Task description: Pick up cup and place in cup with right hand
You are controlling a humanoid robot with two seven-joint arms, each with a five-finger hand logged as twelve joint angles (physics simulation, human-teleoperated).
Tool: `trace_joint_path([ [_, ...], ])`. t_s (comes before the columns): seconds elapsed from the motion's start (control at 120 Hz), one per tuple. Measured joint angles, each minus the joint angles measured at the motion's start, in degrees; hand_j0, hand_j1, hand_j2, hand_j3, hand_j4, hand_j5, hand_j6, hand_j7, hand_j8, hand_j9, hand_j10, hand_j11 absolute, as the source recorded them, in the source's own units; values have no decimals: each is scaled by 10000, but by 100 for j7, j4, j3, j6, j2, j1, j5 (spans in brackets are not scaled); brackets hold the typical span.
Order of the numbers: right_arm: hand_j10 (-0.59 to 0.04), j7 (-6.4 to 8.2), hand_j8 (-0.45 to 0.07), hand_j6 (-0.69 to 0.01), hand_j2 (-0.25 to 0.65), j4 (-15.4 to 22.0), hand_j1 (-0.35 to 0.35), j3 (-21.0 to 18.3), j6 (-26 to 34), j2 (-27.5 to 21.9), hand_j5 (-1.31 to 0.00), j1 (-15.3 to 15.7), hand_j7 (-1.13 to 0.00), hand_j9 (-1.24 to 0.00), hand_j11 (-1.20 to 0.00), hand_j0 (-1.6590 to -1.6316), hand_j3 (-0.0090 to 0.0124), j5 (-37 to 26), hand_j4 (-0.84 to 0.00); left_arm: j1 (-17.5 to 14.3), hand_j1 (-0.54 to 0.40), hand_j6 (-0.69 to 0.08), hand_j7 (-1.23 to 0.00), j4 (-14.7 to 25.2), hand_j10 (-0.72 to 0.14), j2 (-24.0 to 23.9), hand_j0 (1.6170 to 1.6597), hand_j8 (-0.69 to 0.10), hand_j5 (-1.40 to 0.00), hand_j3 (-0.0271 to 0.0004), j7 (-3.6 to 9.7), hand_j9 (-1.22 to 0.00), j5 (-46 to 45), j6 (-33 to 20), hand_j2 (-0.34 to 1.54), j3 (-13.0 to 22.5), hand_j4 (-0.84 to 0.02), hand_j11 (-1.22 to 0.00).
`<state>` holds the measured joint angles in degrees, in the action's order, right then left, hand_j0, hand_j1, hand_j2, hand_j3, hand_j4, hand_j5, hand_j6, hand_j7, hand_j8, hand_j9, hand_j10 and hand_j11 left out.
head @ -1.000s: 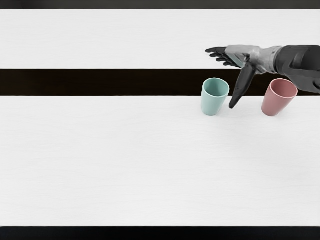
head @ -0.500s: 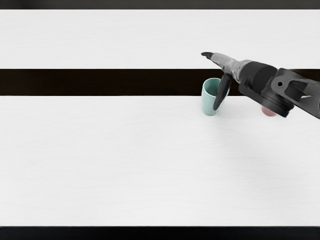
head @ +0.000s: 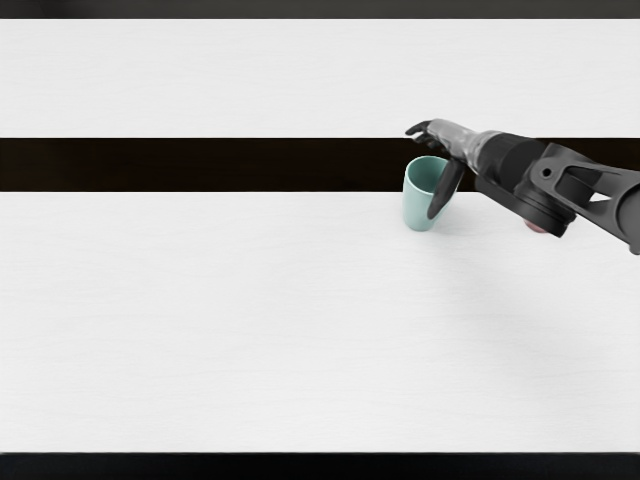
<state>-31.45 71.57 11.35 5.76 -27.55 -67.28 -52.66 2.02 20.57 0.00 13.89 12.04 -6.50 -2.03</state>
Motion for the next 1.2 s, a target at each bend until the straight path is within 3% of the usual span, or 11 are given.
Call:
trace_joint_path([
  [0.5, -2594, -24, -2604, -2613, -491, 3, -420, -33, -213, -151, -3347, -29, -3342, -3346, -3345, -16581, 0, 27, -2599, 0, 3489, 3, 0, 0, 3, 0, 16581, 4, 0, 0, 0, 0, 1, 0, -2, 0, 2, 0],
  [1.2, -3482, -9, -3376, -3557, -979, -2, 531, -12, -238, -93, -4688, -22, -4589, -4689, -4687, -16566, 0, 48, -3483, 0, 3488, 3, 0, 0, 3, 0, 16581, 3, 0, -1, 0, -1, 1, 0, -1, 0, 2, -1],
])
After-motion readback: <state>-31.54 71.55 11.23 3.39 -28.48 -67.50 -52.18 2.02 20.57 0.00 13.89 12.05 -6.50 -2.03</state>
